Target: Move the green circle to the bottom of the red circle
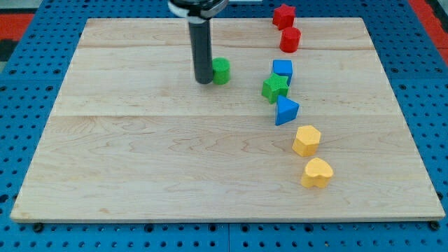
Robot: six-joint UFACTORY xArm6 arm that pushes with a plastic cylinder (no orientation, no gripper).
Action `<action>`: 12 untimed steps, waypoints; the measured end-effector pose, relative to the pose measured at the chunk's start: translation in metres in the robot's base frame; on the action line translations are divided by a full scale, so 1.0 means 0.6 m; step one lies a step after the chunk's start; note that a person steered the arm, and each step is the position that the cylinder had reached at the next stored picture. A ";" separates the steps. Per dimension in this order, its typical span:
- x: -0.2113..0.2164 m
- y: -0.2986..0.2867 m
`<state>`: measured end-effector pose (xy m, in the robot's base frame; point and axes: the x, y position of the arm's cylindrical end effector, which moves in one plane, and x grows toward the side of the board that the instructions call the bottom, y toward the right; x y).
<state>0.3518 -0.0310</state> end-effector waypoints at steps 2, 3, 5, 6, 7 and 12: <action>-0.043 0.067; -0.028 0.075; 0.018 0.032; 0.018 0.140; -0.011 0.158; -0.097 0.082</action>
<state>0.2937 0.0183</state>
